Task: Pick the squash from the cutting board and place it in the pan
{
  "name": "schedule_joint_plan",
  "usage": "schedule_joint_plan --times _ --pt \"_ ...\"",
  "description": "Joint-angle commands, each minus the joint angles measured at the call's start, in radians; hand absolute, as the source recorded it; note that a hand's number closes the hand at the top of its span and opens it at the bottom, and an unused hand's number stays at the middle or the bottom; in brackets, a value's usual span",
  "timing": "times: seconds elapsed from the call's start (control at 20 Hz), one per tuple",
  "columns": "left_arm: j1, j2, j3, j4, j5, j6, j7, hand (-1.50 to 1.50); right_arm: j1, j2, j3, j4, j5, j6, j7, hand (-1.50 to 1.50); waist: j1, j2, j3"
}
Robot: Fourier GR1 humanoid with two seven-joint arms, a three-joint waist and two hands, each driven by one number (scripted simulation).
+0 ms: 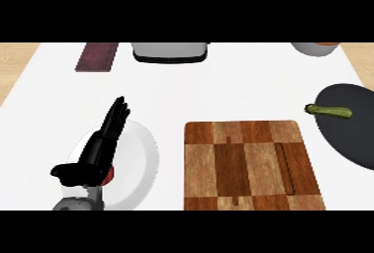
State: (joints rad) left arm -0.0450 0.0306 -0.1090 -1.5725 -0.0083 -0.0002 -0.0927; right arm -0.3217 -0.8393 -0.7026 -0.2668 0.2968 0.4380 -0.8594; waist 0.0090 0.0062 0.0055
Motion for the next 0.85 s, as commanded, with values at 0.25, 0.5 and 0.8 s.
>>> schedule_joint_plan --times 0.25,0.5,0.8 --pt "0.068 -0.022 -0.039 -0.060 -0.020 0.018 -0.009 0.00 0.064 -0.016 0.031 -0.001 -0.014 0.103 -0.165 -1.50 0.003 -0.003 -0.001" --pt "0.049 -0.004 -0.020 -0.040 -0.008 -0.001 -0.005 0.00 0.063 -0.042 0.045 -0.003 -0.026 0.114 -0.168 -1.50 0.002 -0.002 -0.001" --pt "-0.006 0.011 0.016 -0.002 0.015 -0.020 0.002 0.00 0.075 -0.003 0.074 -0.011 -0.009 -0.031 -0.228 -1.50 0.003 0.000 0.000"
